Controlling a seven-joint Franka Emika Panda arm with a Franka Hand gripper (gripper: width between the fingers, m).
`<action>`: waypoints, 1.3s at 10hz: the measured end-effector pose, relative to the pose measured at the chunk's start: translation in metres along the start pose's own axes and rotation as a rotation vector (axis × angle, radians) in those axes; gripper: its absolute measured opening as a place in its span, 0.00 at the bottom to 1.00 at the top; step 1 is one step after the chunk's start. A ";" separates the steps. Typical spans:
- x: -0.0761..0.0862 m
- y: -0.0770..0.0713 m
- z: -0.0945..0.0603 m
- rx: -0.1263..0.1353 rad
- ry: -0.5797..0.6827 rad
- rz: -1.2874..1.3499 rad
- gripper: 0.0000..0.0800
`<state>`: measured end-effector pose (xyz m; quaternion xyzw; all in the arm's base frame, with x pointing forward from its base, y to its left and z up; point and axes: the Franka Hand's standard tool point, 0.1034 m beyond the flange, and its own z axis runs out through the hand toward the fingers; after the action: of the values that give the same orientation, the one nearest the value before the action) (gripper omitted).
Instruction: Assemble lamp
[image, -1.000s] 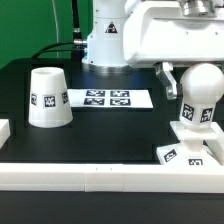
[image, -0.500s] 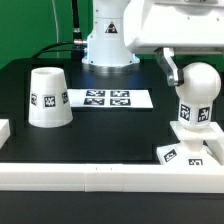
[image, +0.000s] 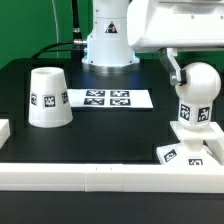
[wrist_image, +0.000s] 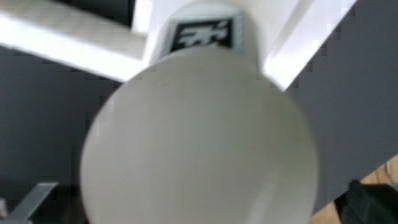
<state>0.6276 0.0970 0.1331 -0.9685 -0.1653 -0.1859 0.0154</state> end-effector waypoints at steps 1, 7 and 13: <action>-0.001 0.004 0.000 0.010 -0.048 0.004 0.87; -0.012 0.005 0.003 0.091 -0.348 0.004 0.87; -0.010 0.008 0.006 0.084 -0.329 -0.010 0.87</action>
Offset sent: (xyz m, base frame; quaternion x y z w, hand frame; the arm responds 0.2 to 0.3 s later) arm 0.0022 -0.0151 -0.0046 0.0009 -0.1867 -0.0175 0.9823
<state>0.6234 0.0867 0.1237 -0.9834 -0.1782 -0.0179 0.0278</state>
